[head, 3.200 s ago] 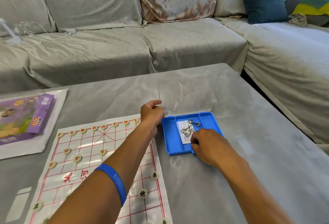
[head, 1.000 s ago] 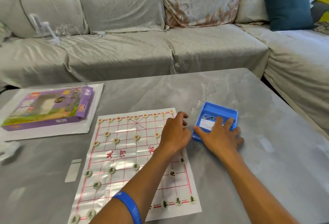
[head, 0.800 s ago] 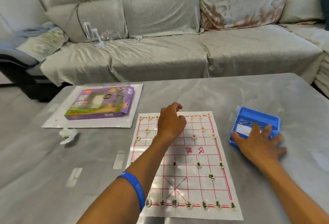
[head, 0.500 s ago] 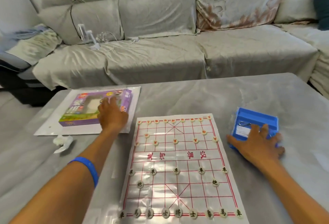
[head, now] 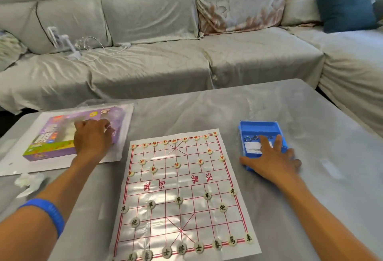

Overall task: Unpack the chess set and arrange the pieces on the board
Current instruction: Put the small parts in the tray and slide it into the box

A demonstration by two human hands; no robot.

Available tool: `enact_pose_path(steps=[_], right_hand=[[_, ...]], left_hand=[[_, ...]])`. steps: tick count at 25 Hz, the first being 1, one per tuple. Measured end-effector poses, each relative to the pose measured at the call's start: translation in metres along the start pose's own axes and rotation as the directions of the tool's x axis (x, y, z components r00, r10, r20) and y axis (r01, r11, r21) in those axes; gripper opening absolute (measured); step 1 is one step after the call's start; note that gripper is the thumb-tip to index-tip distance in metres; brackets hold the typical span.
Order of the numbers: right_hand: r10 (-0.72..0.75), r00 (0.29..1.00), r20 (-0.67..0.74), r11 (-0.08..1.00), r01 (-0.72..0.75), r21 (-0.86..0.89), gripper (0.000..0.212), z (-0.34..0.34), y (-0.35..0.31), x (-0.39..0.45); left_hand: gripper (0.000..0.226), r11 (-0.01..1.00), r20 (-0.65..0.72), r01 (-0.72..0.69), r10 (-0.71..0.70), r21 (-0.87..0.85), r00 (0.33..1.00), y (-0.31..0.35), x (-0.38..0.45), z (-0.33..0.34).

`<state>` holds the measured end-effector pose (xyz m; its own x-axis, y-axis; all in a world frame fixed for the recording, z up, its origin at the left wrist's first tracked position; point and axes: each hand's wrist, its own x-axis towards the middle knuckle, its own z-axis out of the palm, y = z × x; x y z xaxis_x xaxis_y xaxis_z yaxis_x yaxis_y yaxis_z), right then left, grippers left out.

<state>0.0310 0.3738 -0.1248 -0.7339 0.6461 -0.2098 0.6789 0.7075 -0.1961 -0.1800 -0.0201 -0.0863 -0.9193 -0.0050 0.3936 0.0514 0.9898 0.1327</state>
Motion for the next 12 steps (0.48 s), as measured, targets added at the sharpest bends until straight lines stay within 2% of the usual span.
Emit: enact_pose_path(steps=[3,7,12], right_hand=[[-0.012,1.000,-0.023,1.000,0.012,0.002,0.103,0.000,0.001,-0.002],[-0.026,1.000,0.002,1.000,0.026,-0.008,0.102,-0.007,0.017,-0.014],[0.110,0.990,-0.089,0.969,-0.087,0.230,0.096,-0.063,0.083,-0.030]], left_hand=[[0.019,0.985,-0.081,-0.137,0.128,-0.106,0.988,0.043,-0.012,-0.021],[0.020,0.912,-0.060,-0.256,0.251,-0.321,0.966,0.136,-0.070,-0.040],[0.024,0.803,-0.022,-0.304,0.342,-0.513,0.940,0.238,-0.167,-0.050]])
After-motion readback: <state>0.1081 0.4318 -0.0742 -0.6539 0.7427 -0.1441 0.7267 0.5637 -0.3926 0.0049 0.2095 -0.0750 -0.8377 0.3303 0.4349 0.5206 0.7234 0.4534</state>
